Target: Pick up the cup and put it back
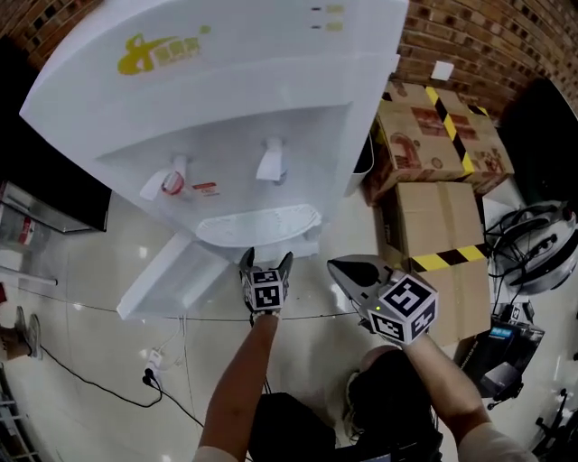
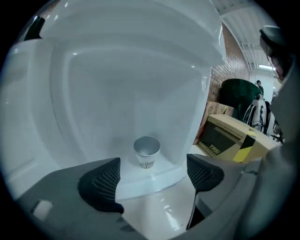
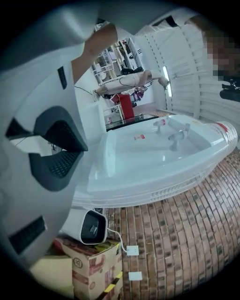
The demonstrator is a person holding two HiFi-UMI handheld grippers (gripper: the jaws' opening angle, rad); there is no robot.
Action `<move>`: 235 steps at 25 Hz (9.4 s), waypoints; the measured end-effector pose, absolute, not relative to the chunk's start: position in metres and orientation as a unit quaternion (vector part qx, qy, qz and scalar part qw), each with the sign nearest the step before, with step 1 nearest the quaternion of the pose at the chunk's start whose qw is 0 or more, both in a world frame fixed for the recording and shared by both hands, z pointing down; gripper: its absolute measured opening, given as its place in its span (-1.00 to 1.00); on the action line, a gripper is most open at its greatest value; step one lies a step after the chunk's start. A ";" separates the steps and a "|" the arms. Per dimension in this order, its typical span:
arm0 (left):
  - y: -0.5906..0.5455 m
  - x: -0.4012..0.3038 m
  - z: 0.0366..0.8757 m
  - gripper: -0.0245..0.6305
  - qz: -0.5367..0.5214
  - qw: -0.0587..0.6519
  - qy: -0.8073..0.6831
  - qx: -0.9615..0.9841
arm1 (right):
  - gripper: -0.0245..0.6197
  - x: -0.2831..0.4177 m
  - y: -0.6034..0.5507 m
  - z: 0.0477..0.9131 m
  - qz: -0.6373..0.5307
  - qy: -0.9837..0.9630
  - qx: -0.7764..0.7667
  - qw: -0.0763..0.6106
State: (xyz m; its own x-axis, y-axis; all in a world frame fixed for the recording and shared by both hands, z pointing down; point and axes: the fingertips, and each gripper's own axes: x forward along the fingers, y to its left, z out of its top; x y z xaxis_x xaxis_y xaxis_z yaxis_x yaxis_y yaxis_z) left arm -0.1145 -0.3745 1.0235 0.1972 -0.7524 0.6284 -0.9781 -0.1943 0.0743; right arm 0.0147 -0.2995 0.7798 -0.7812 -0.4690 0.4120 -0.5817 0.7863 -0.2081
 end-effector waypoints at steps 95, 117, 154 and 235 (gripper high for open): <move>0.039 -0.075 0.301 0.09 0.077 0.186 -0.655 0.728 | -0.89 0.097 -0.004 0.274 0.157 -0.893 0.397 0.142; 0.059 -0.048 0.265 0.08 0.051 0.156 -0.648 0.744 | -0.89 0.117 0.019 0.240 0.144 -0.901 0.397 0.100; 0.016 -0.081 0.276 0.07 0.060 0.172 -0.645 0.742 | -0.89 0.070 -0.017 0.246 0.157 -0.905 0.379 0.109; -0.453 -0.110 1.074 0.07 0.175 0.146 -0.584 0.779 | -0.89 -0.019 -0.315 0.862 0.100 -0.947 0.277 0.131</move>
